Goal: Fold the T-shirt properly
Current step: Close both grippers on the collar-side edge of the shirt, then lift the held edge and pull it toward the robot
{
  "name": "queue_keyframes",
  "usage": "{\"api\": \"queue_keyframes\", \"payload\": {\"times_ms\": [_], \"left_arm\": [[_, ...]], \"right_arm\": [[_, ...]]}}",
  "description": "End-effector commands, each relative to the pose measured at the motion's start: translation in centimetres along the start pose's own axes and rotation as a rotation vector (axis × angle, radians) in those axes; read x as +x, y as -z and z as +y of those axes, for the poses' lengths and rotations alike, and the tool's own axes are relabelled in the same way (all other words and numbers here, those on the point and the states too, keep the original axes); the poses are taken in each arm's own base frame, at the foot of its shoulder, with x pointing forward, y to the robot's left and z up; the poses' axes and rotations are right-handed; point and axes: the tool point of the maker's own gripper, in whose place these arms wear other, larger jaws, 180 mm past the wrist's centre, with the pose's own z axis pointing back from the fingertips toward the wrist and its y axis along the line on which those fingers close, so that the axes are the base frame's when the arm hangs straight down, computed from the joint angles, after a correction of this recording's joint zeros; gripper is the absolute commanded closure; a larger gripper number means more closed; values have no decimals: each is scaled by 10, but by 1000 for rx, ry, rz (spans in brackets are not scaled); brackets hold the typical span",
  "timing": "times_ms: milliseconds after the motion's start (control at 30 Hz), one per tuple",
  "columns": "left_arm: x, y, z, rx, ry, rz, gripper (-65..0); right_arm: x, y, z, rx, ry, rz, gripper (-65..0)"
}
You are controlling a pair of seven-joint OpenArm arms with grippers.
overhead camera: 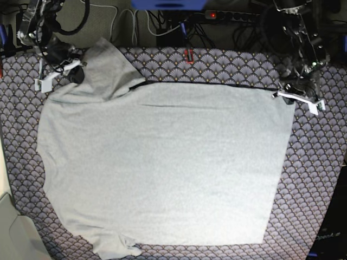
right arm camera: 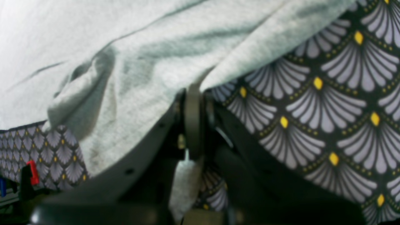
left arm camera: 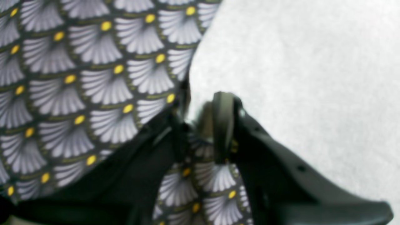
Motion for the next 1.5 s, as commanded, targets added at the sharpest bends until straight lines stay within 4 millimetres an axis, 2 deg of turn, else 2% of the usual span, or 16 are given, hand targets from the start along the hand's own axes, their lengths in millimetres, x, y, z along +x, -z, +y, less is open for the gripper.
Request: {"api": "queue_keyframes", "payload": {"times_ms": [0,100,133,200,233,333,467,533,600,733,933,1067,1167,1367,1467], "left_arm": [[-18,0,-6,-20,1,73,-132],[-17,-1,-5,-19,0,70,-128],[-16,-1,-5,-18,-1,69,-105],[-15,-1,-2,-12,0,66,-10],[-15,-1,-2,-11,1,66,0],[-12,-2,-1,-11,4,59,-5],[-11,-4,4,1,-5,57,-5],[-6,-10,12,19,-13,38,-5],[6,-16,11,18,-3,3,-5],[17,-30,9,19,31,-39,-5],[12,-49,13,31,72,-45,-5],[13,-61,15,37,99,-58,-5],[20,-69,28,70,101,-79,-5],[27,-73,40,98,97,-97,-5],[23,-74,42,102,99,-86,-5]], "right_arm": [[-12,-4,-13,-58,-22,63,0],[-12,-4,-13,-58,-22,63,0],[-13,-4,-14,-58,-22,65,0],[-13,-4,-14,-58,-22,65,0],[-13,-4,-13,-57,-24,64,0],[-12,-5,-13,-58,-28,63,0],[5,-11,-9,-55,-74,27,0],[12,-17,-4,-50,-104,7,0],[20,-24,5,-24,-156,-17,0],[34,-35,19,-8,-215,-56,0],[45,-60,30,-16,-278,-107,0],[45,-69,34,-21,-296,-116,0],[44,-71,35,-4,-326,-114,0],[46,-77,29,-19,-330,-127,0],[43,-79,28,-16,-340,-120,0]]}}
